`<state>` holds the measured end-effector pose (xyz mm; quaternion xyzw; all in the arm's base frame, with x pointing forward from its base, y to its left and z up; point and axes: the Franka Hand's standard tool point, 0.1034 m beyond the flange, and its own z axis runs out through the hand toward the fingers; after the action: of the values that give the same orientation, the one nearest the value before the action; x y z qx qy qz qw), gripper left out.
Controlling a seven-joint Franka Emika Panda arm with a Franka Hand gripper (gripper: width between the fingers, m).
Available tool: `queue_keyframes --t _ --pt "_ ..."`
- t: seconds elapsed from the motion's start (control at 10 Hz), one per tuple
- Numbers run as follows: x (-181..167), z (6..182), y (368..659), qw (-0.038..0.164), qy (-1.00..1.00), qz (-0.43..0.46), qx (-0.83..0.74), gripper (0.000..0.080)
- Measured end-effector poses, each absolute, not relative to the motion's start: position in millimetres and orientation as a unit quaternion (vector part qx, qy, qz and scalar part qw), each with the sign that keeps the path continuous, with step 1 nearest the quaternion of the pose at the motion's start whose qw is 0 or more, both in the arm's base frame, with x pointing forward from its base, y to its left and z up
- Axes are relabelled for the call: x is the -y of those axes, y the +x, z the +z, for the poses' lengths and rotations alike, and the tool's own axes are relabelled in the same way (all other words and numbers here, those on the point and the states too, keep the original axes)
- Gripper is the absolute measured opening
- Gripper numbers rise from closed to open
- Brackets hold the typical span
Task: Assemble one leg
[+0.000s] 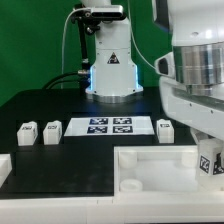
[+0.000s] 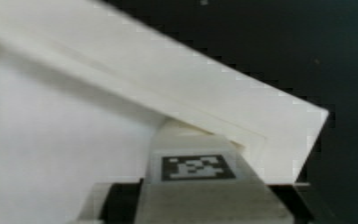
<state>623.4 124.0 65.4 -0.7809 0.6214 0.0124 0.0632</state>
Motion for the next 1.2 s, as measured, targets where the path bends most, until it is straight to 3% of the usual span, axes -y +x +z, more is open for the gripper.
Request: queue_keyframes --t 0.3,0.6,0.7,0.8,0.9,1.0,1.2 --pt "-120.9 64.7 624.5 0.094 -0.648 0.015 -0.755 0.0292" --pt "-120.5 64.5 624.6 0.097 -0.596 0.027 -0.796 0.0292" --pt "-120.7 64.0 624.3 0.097 -0.606 0.026 -0.789 0.0374" --pt "-120.3 63.5 624.2 0.098 -0.63 0.023 -0.77 0.054" --pt "-117.0 62.4 621.6 0.09 -0.679 0.028 -0.728 0.054" --pt "-115.6 65.1 622.3 0.085 -0.719 0.036 -0.688 0.0633" --pt "-116.3 67.7 624.2 0.084 -0.81 0.028 -0.58 0.0647"
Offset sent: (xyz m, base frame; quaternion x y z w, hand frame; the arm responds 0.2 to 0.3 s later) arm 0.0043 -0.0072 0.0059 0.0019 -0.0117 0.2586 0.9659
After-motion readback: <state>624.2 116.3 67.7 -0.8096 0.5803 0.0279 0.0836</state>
